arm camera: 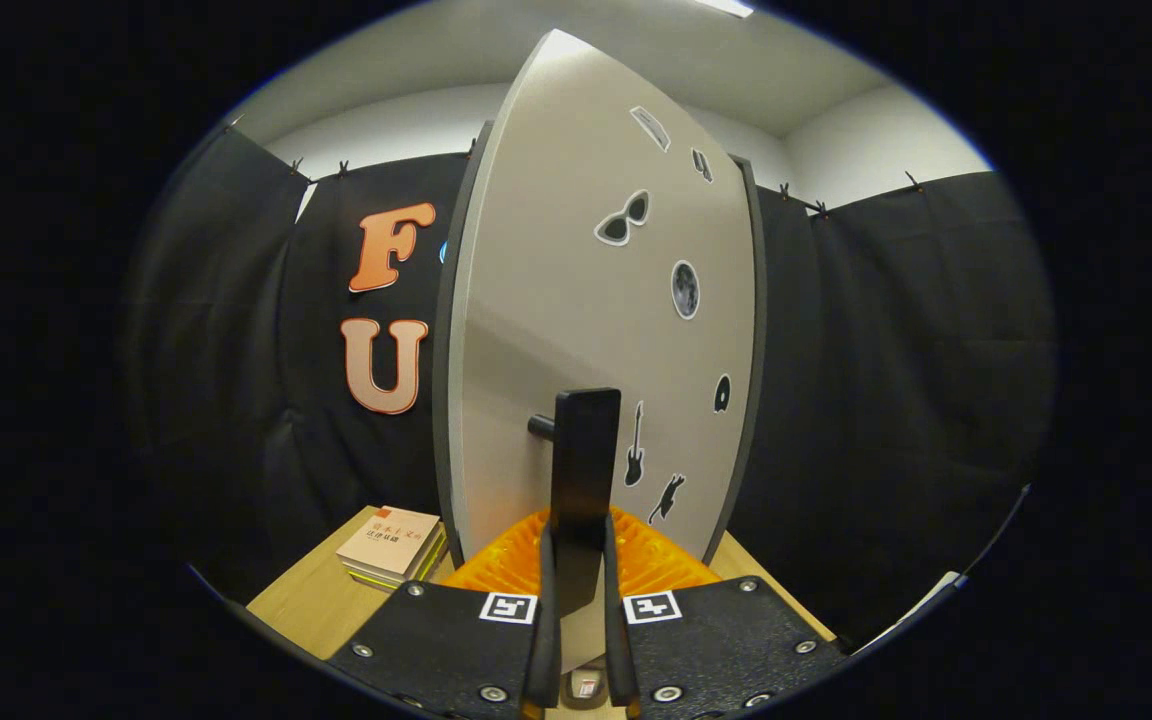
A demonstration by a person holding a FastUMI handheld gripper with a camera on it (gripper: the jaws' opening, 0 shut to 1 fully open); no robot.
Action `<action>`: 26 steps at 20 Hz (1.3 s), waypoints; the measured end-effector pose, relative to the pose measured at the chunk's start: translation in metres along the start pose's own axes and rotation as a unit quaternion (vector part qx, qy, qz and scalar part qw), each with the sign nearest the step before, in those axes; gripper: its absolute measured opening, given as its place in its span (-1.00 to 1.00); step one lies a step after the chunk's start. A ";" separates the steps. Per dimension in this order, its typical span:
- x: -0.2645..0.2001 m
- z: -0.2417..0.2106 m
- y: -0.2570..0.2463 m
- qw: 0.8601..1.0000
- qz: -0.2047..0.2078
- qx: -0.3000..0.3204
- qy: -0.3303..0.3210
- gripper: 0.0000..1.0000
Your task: Open the shoe cabinet door, grab the shoes and put them into the shoe cabinet, then close the shoe cabinet door.
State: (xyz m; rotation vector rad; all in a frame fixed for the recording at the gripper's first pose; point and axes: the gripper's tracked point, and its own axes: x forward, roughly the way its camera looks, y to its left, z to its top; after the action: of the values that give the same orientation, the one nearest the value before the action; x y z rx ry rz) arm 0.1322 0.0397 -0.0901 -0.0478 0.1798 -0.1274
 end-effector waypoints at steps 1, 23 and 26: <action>-0.004 0.000 -0.007 1.000 -0.001 -0.002 -0.002 -0.65; -0.066 -0.015 -0.173 0.999 0.010 0.017 -0.031 -0.58; -0.067 -0.014 -0.182 0.999 -0.013 0.029 -0.024 -0.58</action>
State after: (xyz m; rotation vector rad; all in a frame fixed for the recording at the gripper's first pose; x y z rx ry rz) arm 0.0422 -0.1320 -0.0810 0.0040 0.1266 -0.1578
